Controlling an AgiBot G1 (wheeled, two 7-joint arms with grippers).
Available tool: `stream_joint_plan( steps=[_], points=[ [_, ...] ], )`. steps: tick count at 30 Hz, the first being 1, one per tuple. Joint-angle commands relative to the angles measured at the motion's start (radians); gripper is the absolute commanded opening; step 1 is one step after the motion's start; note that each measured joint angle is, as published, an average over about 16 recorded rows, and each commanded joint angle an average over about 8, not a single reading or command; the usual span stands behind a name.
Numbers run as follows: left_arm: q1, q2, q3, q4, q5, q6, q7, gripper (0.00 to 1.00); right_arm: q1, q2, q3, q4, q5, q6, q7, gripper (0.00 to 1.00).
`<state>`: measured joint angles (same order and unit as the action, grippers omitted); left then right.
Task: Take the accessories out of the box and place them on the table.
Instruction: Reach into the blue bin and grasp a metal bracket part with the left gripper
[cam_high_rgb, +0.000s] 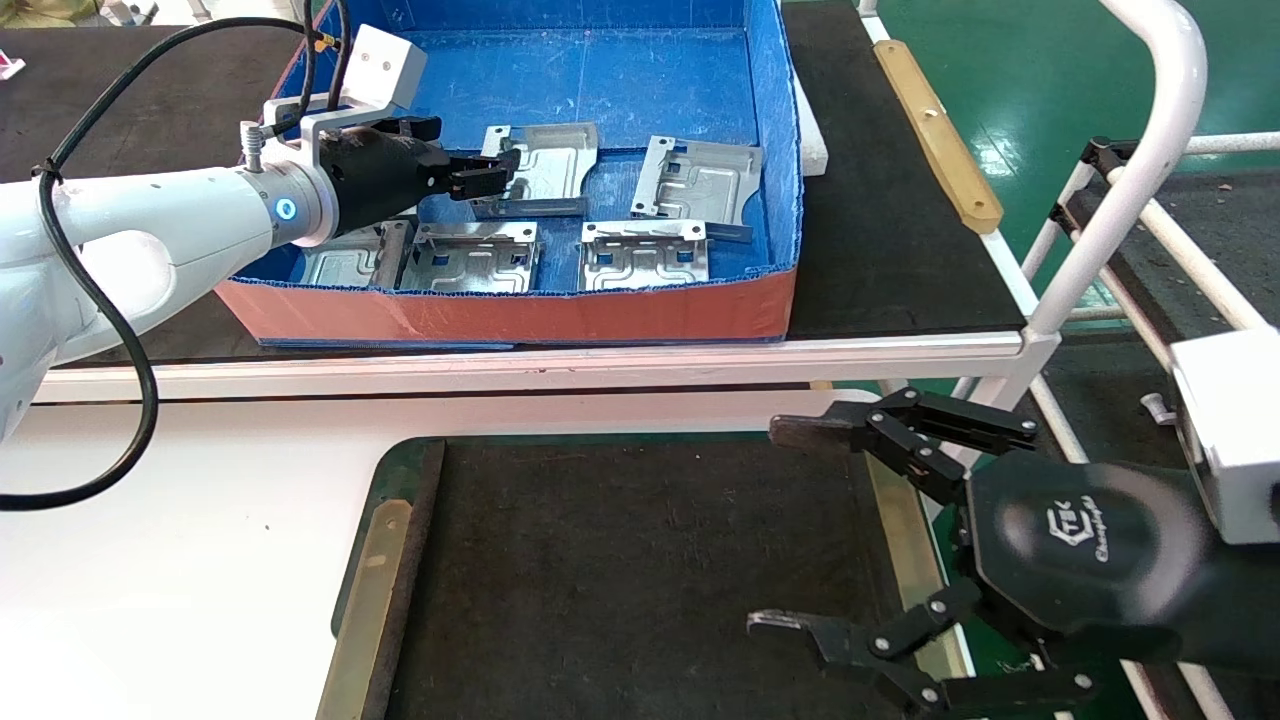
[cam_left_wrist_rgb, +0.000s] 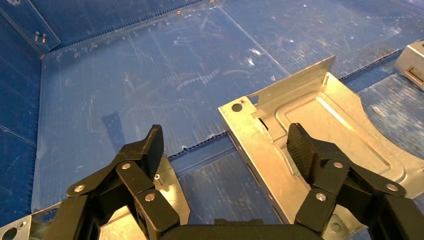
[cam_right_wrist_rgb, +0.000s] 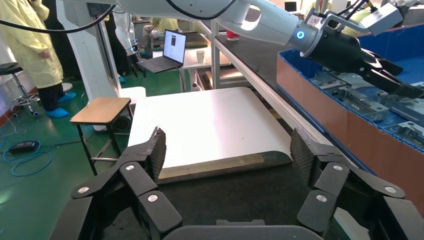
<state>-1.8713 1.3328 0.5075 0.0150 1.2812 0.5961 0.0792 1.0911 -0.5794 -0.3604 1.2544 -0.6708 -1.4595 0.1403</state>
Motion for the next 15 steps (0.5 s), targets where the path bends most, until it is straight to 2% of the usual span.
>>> stream_joint_plan(
  steps=[1, 15],
  points=[
    [-0.001, 0.0, 0.0, 0.0, 0.0, 0.001, 0.0, 0.0, 0.0, 0.0, 0.0, 0.0, 0.0, 0.0, 0.0, 0.0],
    [-0.002, -0.001, 0.001, 0.001, 0.001, 0.003, 0.001, 0.0, 0.0, 0.0, 0.0, 0.0, 0.0, 0.0, 0.0, 0.0]
  ],
)
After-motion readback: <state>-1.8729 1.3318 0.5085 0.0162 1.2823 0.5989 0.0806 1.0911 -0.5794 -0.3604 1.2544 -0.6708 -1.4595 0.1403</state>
